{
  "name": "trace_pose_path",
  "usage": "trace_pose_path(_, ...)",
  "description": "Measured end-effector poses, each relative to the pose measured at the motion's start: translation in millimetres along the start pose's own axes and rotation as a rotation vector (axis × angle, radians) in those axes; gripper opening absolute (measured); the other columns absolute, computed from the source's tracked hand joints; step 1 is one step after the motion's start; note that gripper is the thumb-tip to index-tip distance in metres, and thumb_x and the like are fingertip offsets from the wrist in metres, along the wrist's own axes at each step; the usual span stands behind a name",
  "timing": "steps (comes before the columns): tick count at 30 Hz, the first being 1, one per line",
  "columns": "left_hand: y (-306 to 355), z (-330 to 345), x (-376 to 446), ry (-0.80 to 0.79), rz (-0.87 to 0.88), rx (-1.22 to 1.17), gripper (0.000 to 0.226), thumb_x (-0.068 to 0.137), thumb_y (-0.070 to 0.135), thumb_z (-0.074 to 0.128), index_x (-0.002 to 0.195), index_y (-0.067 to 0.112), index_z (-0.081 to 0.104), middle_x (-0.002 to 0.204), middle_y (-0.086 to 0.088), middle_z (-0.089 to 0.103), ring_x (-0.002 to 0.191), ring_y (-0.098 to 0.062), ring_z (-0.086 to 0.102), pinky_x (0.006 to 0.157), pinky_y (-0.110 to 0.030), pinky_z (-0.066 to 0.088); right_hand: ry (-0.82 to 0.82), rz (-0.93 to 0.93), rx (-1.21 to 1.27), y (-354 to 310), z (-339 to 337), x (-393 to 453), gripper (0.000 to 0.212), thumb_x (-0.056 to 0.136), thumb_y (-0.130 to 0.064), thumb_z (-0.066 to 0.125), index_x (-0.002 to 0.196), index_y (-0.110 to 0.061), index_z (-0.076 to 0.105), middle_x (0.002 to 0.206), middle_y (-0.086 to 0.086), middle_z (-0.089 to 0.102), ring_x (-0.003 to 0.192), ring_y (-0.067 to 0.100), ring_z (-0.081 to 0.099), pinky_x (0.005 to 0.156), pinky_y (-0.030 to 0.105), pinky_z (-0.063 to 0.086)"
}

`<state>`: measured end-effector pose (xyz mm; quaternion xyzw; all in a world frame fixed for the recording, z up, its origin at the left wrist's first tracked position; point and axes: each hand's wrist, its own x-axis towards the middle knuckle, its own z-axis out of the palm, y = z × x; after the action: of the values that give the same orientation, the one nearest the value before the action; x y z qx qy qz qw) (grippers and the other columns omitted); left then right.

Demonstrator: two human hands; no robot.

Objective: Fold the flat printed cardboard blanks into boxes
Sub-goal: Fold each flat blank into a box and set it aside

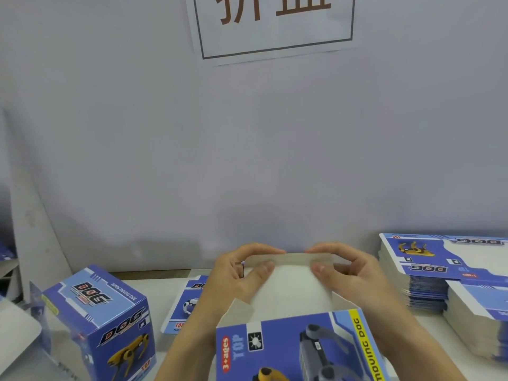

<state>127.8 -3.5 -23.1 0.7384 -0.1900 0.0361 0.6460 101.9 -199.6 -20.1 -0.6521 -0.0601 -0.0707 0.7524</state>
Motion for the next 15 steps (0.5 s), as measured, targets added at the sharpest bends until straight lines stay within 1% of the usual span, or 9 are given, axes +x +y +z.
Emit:
trace_pose_path(3, 0.3, -0.3, -0.3, -0.028, -0.008, -0.002, 0.022, 0.080, 0.026, 0.065, 0.096, 0.014, 0.074, 0.075, -0.001, 0.076, 0.059, -0.011, 0.069, 0.047, -0.018, 0.048, 0.022, 0.028, 0.012, 0.6, -0.9, 1.0, 0.026, 0.089, 0.007, 0.063, 0.073, -0.008, 0.077, 0.068, 0.019, 0.070, 0.053, 0.021, 0.056, 0.045, 0.020, 0.045)
trace_pose_path(6, 1.3, -0.3, -2.1, -0.064, -0.036, -0.098, 0.023, 0.081, 0.025, 0.066, 0.100, 0.018, 0.076, 0.084, -0.009, 0.076, 0.066, -0.016, 0.071, 0.050, -0.021, 0.051, 0.013, 0.051, 0.040, -2.7, -2.0, 2.2, 0.025, 0.089, 0.010, 0.060, 0.078, -0.007, 0.076, 0.066, 0.016, 0.072, 0.050, 0.020, 0.061, 0.044, 0.020, 0.047)
trace_pose_path(8, 6.8, 2.4, -1.0, -0.084, -0.101, -0.248, 0.031, 0.083, 0.026, 0.064, 0.114, 0.025, 0.070, 0.089, -0.020, 0.071, 0.069, -0.019, 0.073, 0.052, -0.024, 0.055, 0.054, 0.011, 0.035, -5.9, -3.6, 3.6, 0.024, 0.091, 0.009, 0.058, 0.091, -0.010, 0.072, 0.058, 0.005, 0.070, 0.044, 0.010, 0.061, 0.041, 0.015, 0.045)
trace_pose_path(10, 18.2, 5.9, 0.5, -0.066, -0.143, -0.319, 0.044, 0.083, 0.033, 0.067, 0.124, 0.021, 0.059, 0.086, -0.030, 0.059, 0.062, -0.016, 0.072, 0.050, -0.022, 0.054, 0.194, -0.075, 0.042, -6.9, -10.8, 4.2, 0.025, 0.092, 0.007, 0.058, 0.101, -0.014, 0.068, 0.053, -0.007, 0.068, 0.042, 0.001, 0.059, 0.041, 0.011, 0.044)
trace_pose_path(11, 21.5, 6.6, 2.9, -0.064, -0.170, -0.352, 0.060, 0.076, 0.046, 0.073, 0.125, 0.015, 0.057, 0.086, -0.026, 0.064, 0.064, -0.016, 0.073, 0.053, -0.022, 0.055, 0.284, -0.109, 0.080, -7.5, -15.0, 3.1, 0.025, 0.094, 0.005, 0.059, 0.104, -0.016, 0.067, 0.057, -0.010, 0.069, 0.045, 0.000, 0.060, 0.042, 0.010, 0.044)
trace_pose_path(12, 19.4, 6.7, 4.6, -0.099, -0.196, -0.353, 0.072, 0.071, 0.055, 0.078, 0.124, 0.011, 0.057, 0.094, -0.020, 0.071, 0.073, -0.019, 0.075, 0.059, -0.023, 0.057, 0.373, -0.125, 0.148, -7.3, -19.4, 1.8, 0.024, 0.095, 0.001, 0.058, 0.108, -0.017, 0.067, 0.068, -0.008, 0.071, 0.051, 0.004, 0.063, 0.044, 0.012, 0.048)
trace_pose_path(13, 21.9, 6.9, 1.3, -0.158, -0.225, -0.338, 0.066, 0.078, 0.057, 0.071, 0.123, 0.010, 0.059, 0.108, -0.015, 0.072, 0.085, -0.021, 0.075, 0.068, -0.023, 0.058, 0.462, -0.126, 0.223, -6.3, -23.9, 0.6, 0.024, 0.096, -0.002, 0.058, 0.112, -0.018, 0.067, 0.081, -0.001, 0.072, 0.058, 0.009, 0.064, 0.049, 0.018, 0.052)
trace_pose_path(14, 20.9, 4.1, -2.0, -0.215, -0.224, -0.288, 0.044, 0.092, 0.046, 0.062, 0.120, 0.012, 0.061, 0.116, -0.008, 0.071, 0.090, -0.019, 0.072, 0.072, -0.022, 0.057, 0.561, -0.124, 0.292, -4.1, -28.7, 0.5, 0.025, 0.097, -0.006, 0.058, 0.117, -0.019, 0.066, 0.092, 0.006, 0.070, 0.063, 0.014, 0.062, 0.055, 0.025, 0.055)
trace_pose_path(15, 21.8, 0.3, -7.9, -0.238, -0.254, -0.208, 0.026, 0.099, 0.029, 0.057, 0.120, 0.015, 0.061, 0.116, -0.004, 0.070, 0.090, -0.017, 0.070, 0.075, -0.022, 0.056, 0.643, -0.127, 0.341, -3.7, -32.1, -0.6, 0.026, 0.098, -0.008, 0.059, 0.121, -0.020, 0.064, 0.100, 0.011, 0.067, 0.067, 0.017, 0.061, 0.063, 0.031, 0.056)
